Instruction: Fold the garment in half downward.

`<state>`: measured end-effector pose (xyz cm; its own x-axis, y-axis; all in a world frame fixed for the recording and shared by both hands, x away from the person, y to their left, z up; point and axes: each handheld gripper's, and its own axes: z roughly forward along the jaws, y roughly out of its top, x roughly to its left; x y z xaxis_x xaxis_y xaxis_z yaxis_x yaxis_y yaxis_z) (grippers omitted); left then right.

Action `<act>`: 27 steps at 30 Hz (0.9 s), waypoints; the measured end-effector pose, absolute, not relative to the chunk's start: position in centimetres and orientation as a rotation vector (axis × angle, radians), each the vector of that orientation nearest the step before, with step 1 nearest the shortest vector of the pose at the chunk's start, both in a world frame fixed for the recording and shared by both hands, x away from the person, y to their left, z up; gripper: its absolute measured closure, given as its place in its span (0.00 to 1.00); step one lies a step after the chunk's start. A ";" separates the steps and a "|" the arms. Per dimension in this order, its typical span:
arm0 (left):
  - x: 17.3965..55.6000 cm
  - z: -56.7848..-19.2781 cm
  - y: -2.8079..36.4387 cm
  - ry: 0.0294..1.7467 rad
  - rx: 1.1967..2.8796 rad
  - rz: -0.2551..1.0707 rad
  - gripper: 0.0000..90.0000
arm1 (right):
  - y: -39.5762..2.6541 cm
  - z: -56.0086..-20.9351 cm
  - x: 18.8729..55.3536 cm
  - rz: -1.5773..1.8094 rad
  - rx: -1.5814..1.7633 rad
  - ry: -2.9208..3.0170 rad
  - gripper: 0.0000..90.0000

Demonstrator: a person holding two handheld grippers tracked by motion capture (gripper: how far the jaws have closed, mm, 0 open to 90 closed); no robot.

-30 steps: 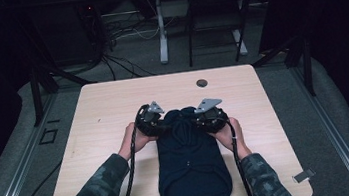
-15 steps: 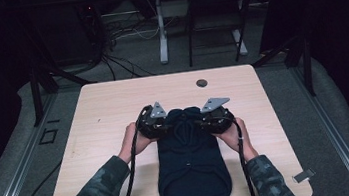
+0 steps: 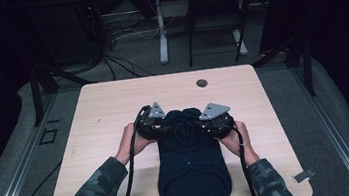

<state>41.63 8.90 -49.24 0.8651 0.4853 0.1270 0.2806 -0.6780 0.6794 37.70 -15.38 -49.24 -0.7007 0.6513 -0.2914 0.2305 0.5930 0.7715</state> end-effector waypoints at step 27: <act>38.7 -48.1 7.6 0.369 2.313 0.748 0.77 | -16.7 -49.3 36.4 1.038 0.700 2.260 0.71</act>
